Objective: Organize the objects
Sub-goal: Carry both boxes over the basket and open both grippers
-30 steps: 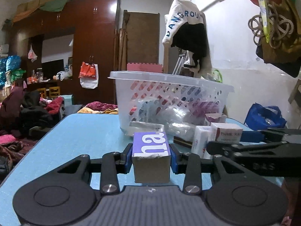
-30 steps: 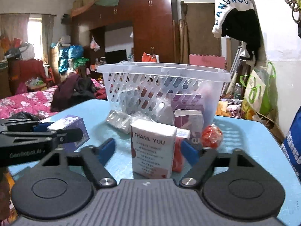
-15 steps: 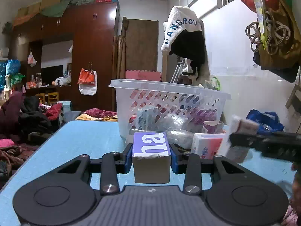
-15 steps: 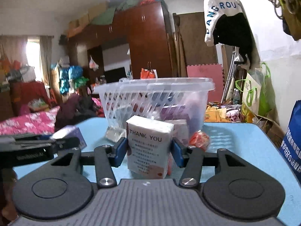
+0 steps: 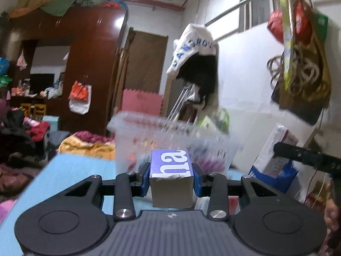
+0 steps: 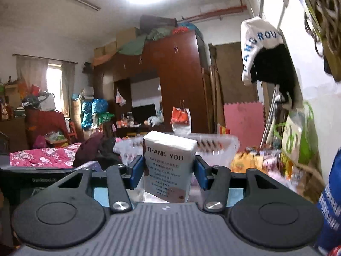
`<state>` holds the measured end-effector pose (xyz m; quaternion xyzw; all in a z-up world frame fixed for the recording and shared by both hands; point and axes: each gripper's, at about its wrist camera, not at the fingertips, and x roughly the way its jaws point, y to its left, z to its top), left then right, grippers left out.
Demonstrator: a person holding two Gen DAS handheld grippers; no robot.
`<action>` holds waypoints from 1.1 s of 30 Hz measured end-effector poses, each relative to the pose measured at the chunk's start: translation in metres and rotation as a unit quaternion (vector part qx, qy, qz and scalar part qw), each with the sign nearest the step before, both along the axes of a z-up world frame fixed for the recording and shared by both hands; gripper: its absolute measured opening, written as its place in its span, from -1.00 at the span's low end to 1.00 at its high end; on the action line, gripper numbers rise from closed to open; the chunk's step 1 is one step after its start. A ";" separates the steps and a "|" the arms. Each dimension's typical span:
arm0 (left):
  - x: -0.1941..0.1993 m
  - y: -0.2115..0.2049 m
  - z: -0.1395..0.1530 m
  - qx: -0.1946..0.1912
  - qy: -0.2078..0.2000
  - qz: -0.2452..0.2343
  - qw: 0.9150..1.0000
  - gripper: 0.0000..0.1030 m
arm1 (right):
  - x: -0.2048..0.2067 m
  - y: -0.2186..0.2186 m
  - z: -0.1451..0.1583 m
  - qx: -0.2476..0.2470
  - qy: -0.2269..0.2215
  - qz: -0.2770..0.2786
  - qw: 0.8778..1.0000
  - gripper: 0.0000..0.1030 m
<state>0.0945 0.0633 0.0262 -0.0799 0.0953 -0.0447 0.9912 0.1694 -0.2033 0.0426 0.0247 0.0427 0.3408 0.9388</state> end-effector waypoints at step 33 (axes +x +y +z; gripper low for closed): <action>0.078 0.006 0.034 0.075 0.065 0.054 0.994 0.88 | 0.045 0.030 0.025 -0.076 0.020 -0.018 0.997 1.00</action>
